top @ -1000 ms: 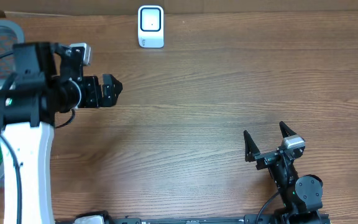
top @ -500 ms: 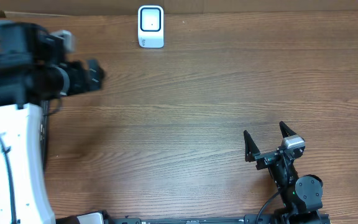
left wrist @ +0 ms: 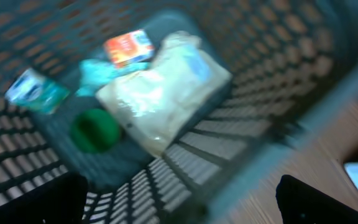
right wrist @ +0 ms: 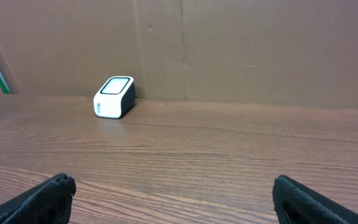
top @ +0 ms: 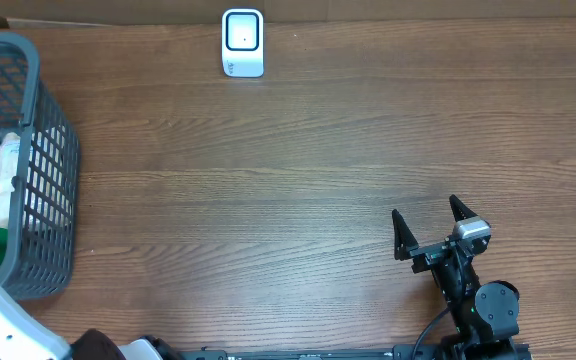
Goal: Scan the item barcode
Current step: 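Reach the left gripper into the basket and grasp the green-capped jar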
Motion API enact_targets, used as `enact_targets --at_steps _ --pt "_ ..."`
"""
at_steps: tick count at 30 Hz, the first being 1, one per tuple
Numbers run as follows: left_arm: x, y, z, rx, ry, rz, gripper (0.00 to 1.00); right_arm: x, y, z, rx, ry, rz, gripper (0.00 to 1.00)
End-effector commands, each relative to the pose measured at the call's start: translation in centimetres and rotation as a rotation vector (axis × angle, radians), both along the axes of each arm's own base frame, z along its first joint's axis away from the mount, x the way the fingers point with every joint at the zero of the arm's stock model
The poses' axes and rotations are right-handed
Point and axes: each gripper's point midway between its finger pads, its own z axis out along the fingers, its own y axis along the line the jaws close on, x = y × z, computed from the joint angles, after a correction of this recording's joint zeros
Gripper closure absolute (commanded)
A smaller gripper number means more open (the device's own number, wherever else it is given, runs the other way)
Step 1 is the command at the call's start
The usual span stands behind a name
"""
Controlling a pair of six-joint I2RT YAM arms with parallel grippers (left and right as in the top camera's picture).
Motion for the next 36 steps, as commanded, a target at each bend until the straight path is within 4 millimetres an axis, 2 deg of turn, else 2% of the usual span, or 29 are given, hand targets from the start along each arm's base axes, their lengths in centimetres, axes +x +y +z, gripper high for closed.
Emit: enact_targets --at_steps 1,7,14,21,29,36 --pt "-1.2 2.3 -3.4 -0.067 0.084 0.118 0.00 0.0 -0.1 -0.1 0.002 -0.005 -0.005 0.00" --pt "-3.2 4.7 -9.0 -0.171 0.226 0.208 0.00 0.0 -0.1 -0.1 0.002 -0.005 -0.005 0.00" --pt "-5.6 5.7 -14.6 -0.221 0.370 0.267 0.00 0.0 -0.1 -0.1 0.002 -0.005 -0.005 0.00" --pt "-5.9 6.0 -19.8 -0.225 0.424 0.218 0.00 0.0 -0.1 -0.1 0.002 -0.005 -0.005 0.00" --pt "-6.7 7.2 -22.0 -0.158 0.467 0.249 0.01 0.0 -0.1 -0.1 0.002 -0.005 -0.005 0.00" --pt "-5.5 7.4 -24.1 -0.186 0.443 0.219 0.00 0.0 -0.1 -0.1 0.002 -0.005 -0.005 0.00"
